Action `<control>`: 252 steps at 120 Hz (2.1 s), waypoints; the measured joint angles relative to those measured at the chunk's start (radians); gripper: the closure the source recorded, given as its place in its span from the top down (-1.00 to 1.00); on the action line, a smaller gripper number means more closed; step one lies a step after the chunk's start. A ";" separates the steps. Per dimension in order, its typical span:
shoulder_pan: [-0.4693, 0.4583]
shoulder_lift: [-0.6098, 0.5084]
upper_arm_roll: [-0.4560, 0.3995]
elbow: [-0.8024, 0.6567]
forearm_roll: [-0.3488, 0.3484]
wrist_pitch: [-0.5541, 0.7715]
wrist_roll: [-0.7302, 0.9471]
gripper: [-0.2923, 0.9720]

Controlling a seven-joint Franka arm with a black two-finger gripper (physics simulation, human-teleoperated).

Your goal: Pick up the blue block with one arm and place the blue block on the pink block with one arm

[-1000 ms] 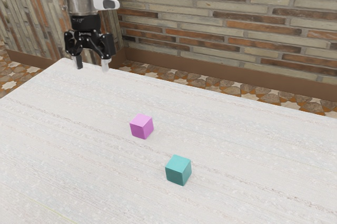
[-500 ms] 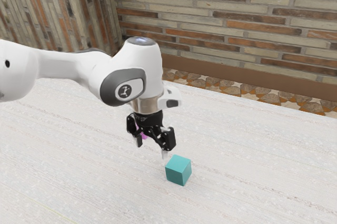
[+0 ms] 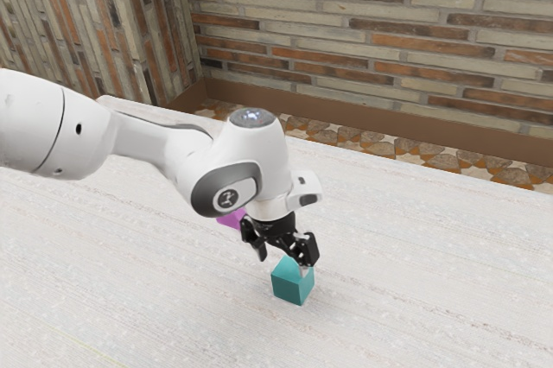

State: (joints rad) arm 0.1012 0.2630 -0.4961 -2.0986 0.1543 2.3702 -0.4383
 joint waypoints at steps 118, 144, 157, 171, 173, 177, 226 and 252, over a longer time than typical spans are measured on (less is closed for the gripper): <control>0.000 0.170 0.009 0.075 0.101 0.047 -0.092 0.10; 0.000 0.173 0.012 0.112 0.141 0.010 -0.116 0.06; 0.012 0.170 0.023 0.203 0.174 -0.056 -0.128 0.04; 0.117 0.163 0.014 0.246 0.185 -0.084 -0.112 0.07; 0.134 0.162 0.007 0.248 0.187 -0.086 -0.109 0.07; 0.163 0.161 -0.007 0.252 0.189 -0.088 -0.100 0.07; 0.589 0.265 -0.339 0.324 0.395 -0.107 -0.001 0.07; 0.626 0.299 -0.356 0.338 0.465 -0.120 0.028 0.07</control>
State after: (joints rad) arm 0.7275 0.5618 -0.8519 -1.7607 0.6188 2.2501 -0.4098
